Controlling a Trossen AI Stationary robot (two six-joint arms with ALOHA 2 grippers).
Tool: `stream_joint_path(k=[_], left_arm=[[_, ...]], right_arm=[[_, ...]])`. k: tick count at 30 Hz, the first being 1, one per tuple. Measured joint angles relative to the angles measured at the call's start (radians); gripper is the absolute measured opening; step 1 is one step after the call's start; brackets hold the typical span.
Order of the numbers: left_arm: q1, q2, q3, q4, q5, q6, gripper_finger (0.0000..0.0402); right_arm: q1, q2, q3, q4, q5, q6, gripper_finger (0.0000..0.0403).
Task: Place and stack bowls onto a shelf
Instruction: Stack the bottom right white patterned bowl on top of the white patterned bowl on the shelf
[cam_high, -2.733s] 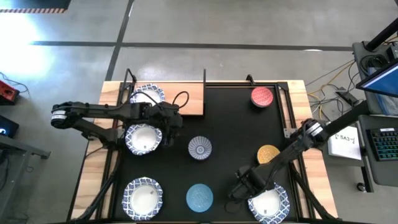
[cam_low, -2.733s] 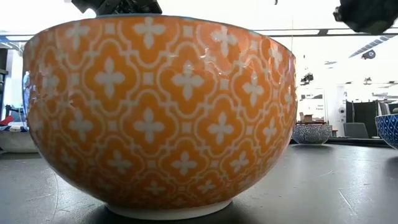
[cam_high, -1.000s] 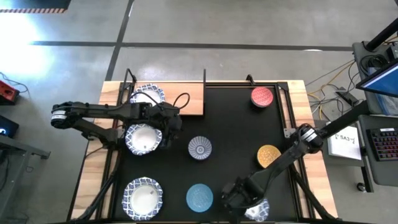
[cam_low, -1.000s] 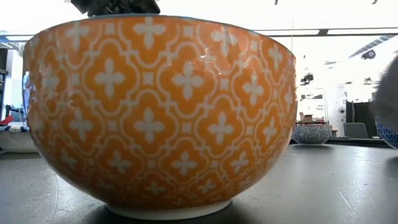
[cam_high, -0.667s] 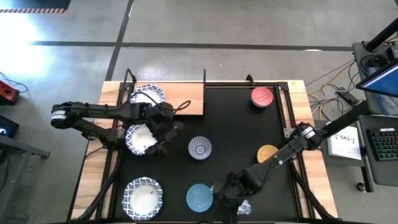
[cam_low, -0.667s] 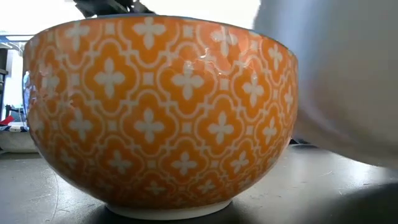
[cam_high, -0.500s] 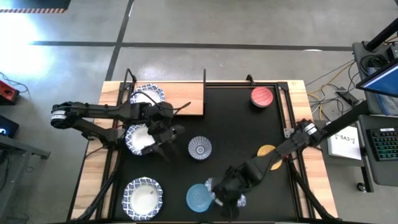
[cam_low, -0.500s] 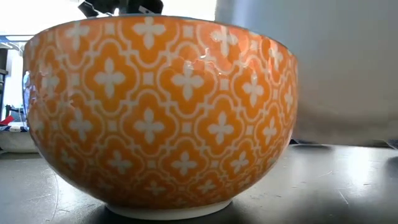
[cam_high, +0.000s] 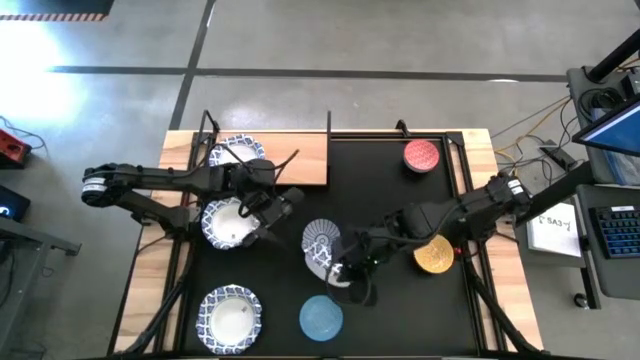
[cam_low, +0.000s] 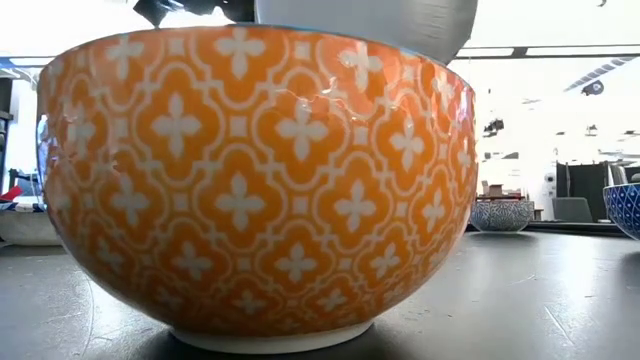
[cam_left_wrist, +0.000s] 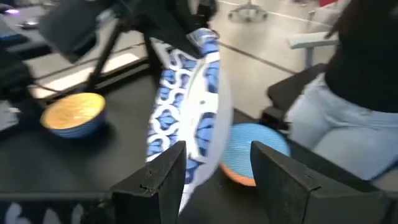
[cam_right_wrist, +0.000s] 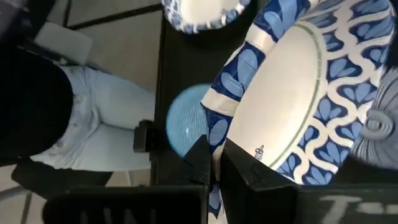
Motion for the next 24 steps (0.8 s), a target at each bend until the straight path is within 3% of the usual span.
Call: stream_joint_path(k=[24], left_arm=[[-0.002, 0.047, -0.001, 0.105, -0.013, -0.032, 0.0162]], right_arm=[[-0.076, -0.002, 0.028, -0.006, -0.032, -0.217, 0.0008]])
